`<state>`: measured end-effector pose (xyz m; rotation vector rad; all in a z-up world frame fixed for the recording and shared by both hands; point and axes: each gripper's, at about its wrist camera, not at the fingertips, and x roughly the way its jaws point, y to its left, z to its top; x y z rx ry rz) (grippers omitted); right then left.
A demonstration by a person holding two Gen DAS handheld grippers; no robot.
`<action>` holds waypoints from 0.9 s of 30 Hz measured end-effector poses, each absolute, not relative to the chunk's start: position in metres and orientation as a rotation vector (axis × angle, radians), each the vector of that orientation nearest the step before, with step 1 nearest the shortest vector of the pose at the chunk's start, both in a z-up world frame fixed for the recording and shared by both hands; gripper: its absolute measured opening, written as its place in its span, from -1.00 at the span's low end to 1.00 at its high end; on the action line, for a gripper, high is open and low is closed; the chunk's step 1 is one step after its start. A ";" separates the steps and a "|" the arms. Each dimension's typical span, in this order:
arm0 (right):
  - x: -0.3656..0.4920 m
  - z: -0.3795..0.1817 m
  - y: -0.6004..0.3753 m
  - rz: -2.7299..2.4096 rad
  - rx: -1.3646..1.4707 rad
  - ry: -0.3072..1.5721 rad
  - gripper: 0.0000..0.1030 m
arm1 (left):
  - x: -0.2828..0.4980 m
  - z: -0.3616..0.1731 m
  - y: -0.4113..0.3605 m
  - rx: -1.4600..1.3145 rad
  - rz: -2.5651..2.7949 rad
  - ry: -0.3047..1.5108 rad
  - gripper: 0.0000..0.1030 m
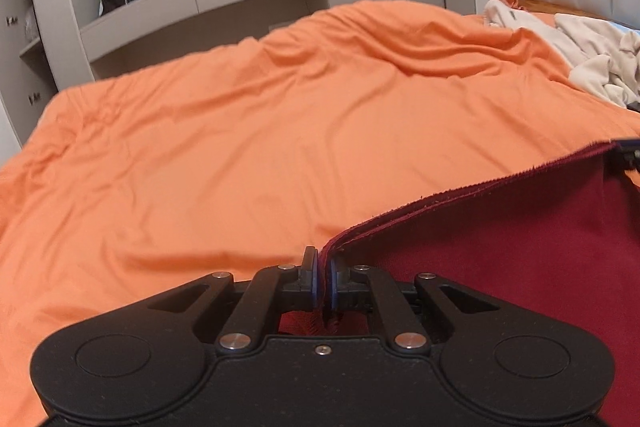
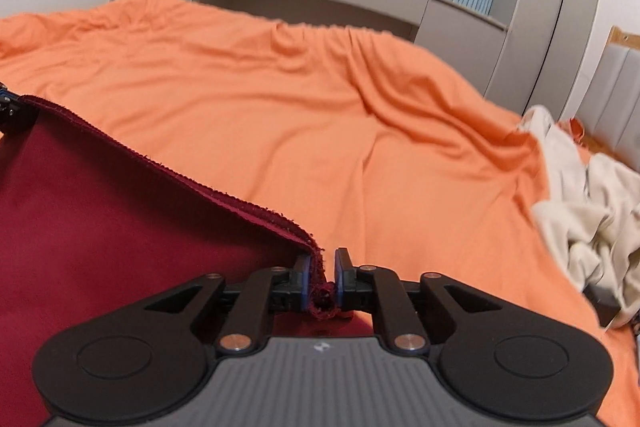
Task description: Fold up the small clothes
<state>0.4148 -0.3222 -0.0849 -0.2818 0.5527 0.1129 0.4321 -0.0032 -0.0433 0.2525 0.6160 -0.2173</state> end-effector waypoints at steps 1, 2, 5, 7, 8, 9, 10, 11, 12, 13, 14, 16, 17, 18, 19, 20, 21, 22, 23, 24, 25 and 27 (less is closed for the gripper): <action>0.415 -0.087 -0.322 0.112 -0.281 0.557 -0.52 | 0.436 -0.048 -0.002 0.239 -0.216 0.628 -0.84; 0.416 -0.088 -0.322 0.112 -0.279 0.559 -0.47 | 0.441 -0.054 -0.001 0.232 -0.217 0.652 -0.83; 0.413 -0.088 -0.323 0.097 -0.274 0.561 0.12 | 0.448 -0.069 0.002 0.225 -0.209 0.708 -0.62; 0.410 -0.086 -0.326 0.083 -0.274 0.557 0.46 | 0.451 -0.073 0.006 0.199 -0.200 0.734 -0.36; 0.408 -0.084 -0.326 0.074 -0.276 0.554 0.49 | 0.452 -0.074 0.009 0.183 -0.194 0.743 -0.28; 0.408 -0.081 -0.327 0.067 -0.278 0.551 0.56 | 0.452 -0.073 0.012 0.167 -0.187 0.746 -0.08; 0.407 -0.081 -0.327 0.056 -0.279 0.547 0.66 | 0.452 -0.071 0.016 0.151 -0.183 0.747 0.19; 0.406 -0.080 -0.328 0.046 -0.279 0.543 0.71 | 0.451 -0.069 0.020 0.130 -0.180 0.747 0.33; 0.405 -0.080 -0.329 0.039 -0.277 0.540 0.75 | 0.450 -0.066 0.023 0.113 -0.182 0.745 0.56; 0.406 -0.079 -0.329 0.038 -0.275 0.542 0.75 | 0.447 -0.062 0.026 0.098 -0.188 0.739 0.66; 0.406 -0.079 -0.330 0.036 -0.274 0.545 0.75 | 0.444 -0.059 0.030 0.086 -0.191 0.727 0.68; 0.406 -0.081 -0.330 0.025 -0.277 0.546 0.79 | 0.442 -0.056 0.033 0.084 -0.183 0.723 0.76; 0.407 -0.082 -0.329 0.017 -0.279 0.547 0.81 | 0.441 -0.056 0.036 0.089 -0.169 0.726 0.79; 0.407 -0.082 -0.330 0.010 -0.281 0.546 0.83 | 0.442 -0.059 0.037 0.096 -0.152 0.734 0.80; 0.407 -0.083 -0.330 0.000 -0.283 0.545 0.86 | 0.445 -0.062 0.038 0.103 -0.130 0.745 0.80; 0.407 -0.084 -0.331 -0.009 -0.284 0.543 0.88 | 0.448 -0.066 0.040 0.107 -0.101 0.761 0.80; 0.408 -0.085 -0.332 -0.018 -0.286 0.541 0.92 | 0.451 -0.070 0.043 0.104 -0.081 0.772 0.80; 0.408 -0.086 -0.333 -0.033 -0.287 0.538 0.95 | 0.454 -0.074 0.047 0.094 -0.063 0.786 0.80; 0.409 -0.086 -0.335 -0.049 -0.286 0.539 0.96 | 0.457 -0.077 0.051 0.077 -0.043 0.801 0.80; 0.410 -0.087 -0.337 -0.066 -0.283 0.544 0.97 | 0.459 -0.080 0.056 0.059 -0.034 0.808 0.81; 0.412 -0.088 -0.339 -0.077 -0.277 0.551 0.97 | 0.460 -0.082 0.060 0.036 -0.029 0.816 0.84; 0.413 -0.090 -0.344 -0.087 -0.260 0.563 0.98 | 0.464 -0.087 0.067 -0.010 -0.015 0.839 0.89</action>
